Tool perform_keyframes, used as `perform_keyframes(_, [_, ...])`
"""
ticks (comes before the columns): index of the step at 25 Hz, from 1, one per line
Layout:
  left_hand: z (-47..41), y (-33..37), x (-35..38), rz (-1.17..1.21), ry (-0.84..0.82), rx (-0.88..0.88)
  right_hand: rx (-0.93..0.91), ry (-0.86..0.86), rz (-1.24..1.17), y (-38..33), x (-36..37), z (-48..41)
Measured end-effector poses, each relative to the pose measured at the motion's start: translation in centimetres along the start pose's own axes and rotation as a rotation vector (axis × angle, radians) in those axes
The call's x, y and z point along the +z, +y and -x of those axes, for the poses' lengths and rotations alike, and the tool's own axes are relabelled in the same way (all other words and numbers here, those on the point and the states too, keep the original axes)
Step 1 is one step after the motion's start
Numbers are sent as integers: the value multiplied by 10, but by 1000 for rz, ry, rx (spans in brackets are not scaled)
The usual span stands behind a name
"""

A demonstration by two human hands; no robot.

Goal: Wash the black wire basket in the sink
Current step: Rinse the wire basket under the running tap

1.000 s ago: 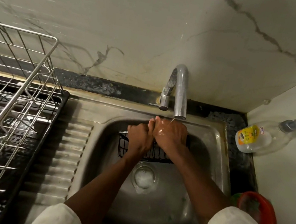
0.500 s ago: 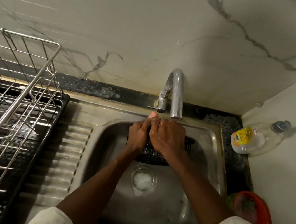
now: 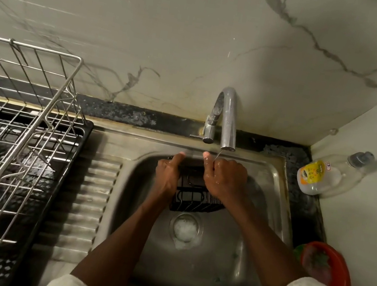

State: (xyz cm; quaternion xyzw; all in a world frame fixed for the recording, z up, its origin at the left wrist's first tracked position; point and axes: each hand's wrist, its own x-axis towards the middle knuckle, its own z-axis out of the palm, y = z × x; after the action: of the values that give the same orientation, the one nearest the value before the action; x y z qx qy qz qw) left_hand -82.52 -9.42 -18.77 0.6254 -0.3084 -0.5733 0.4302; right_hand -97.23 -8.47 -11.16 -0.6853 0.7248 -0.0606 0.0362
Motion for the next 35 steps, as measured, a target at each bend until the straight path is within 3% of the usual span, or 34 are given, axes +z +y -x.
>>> perform_keyframes(5, [2,12,27,-81,-96,173,-68,-51,169,-48,3,4])
perform_keyframes(7, [-1,8,24,-45,-143,129,-82,-82,162,-35,0,1])
perform_keyframes(12, [-5,18,24,31,-204,84,112,-74,54,16,-10,-14])
perform_keyframes(19, [-4,12,18,3,-187,97,-176,-72,171,-49,-1,3])
perform_keyframes(23, [-6,19,12,75,-280,34,38,-77,81,-3,-11,-6])
perform_keyframes(28, [-13,13,6,184,-302,-41,-60,33,39,-11,-24,-8])
perform_keyframes(32, [-15,18,2,-226,-109,255,38,7,37,-22,-25,-6])
perform_keyframes(35, [-7,31,6,-480,-80,502,-7,13,75,-33,-23,-10])
